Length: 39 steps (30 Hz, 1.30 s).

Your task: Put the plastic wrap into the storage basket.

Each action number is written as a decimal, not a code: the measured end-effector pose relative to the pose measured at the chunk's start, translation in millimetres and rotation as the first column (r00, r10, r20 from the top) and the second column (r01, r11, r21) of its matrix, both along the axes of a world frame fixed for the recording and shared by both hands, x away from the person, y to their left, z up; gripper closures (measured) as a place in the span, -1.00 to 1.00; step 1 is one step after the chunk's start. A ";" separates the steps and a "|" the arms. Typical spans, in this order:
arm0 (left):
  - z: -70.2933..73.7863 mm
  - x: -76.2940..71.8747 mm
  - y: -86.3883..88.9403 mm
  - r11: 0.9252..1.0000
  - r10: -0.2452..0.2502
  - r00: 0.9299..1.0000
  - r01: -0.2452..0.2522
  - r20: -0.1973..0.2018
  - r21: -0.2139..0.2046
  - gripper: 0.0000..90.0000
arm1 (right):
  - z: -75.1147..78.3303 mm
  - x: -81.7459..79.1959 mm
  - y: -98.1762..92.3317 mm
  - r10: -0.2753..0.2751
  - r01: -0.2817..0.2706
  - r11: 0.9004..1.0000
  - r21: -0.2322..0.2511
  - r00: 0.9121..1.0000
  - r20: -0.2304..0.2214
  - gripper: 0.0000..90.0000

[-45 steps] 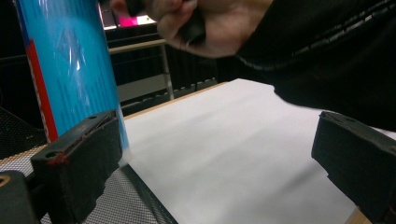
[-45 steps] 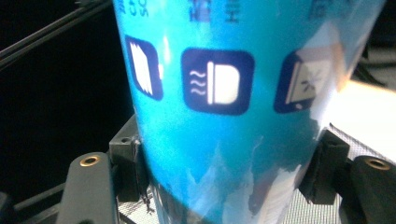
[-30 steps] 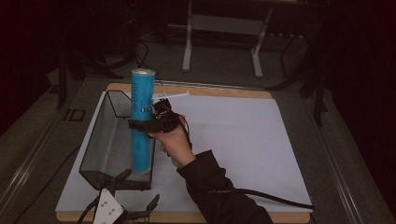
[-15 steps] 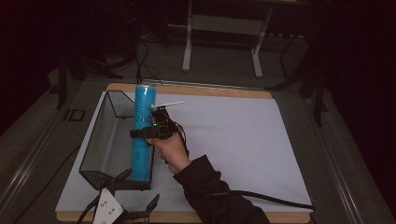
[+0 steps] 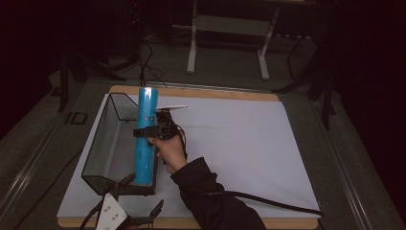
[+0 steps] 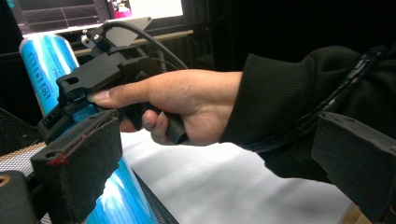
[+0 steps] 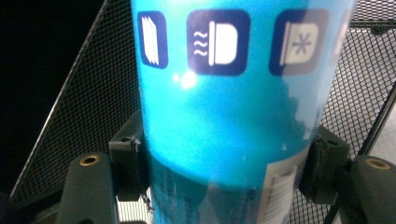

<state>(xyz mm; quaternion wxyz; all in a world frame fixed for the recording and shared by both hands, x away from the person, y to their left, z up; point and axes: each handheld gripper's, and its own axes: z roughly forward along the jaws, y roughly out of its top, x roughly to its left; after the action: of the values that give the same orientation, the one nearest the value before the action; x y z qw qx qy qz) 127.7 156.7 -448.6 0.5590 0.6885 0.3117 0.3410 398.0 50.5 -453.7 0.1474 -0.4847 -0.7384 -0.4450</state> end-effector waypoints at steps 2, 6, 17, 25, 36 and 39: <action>-0.2 0.3 -0.1 1.000 -0.001 1.000 0.001 -0.005 0.000 -0.95 | -4.3 5.5 3.2 -0.016 0.016 1.000 0.002 0.999 -0.033 -0.30; -0.5 0.0 -0.4 1.000 -0.001 1.000 0.001 -0.004 0.004 -0.95 | -12.6 12.4 7.9 -0.039 0.039 0.999 -0.012 0.998 -0.050 -0.31; -1.0 -0.4 -0.3 1.000 -0.008 1.000 0.008 -0.010 0.005 -0.95 | -25.9 16.3 18.5 -0.076 0.075 0.992 -0.101 0.997 -0.001 -0.38; -1.2 -0.4 -0.6 1.000 -0.009 1.000 0.009 -0.012 0.006 -0.95 | -24.2 10.8 26.6 -0.038 0.063 0.979 -0.192 0.991 0.130 -0.48; -1.3 -0.4 -0.9 1.000 -0.008 1.000 0.008 -0.012 0.007 -0.95 | -9.7 11.4 17.6 -0.017 0.099 0.958 -0.269 0.957 0.290 -0.64; -1.4 -0.3 -1.1 1.000 -0.006 1.000 0.007 -0.011 0.007 -0.95 | -5.4 10.7 14.9 0.022 0.086 0.948 -0.306 0.943 0.331 -0.68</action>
<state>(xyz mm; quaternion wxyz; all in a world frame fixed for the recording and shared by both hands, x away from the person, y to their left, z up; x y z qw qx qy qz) 127.4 155.6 -450.0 0.5560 0.6933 0.3113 0.3366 408.8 65.4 -459.1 -0.0655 -0.4326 -0.8063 -0.3981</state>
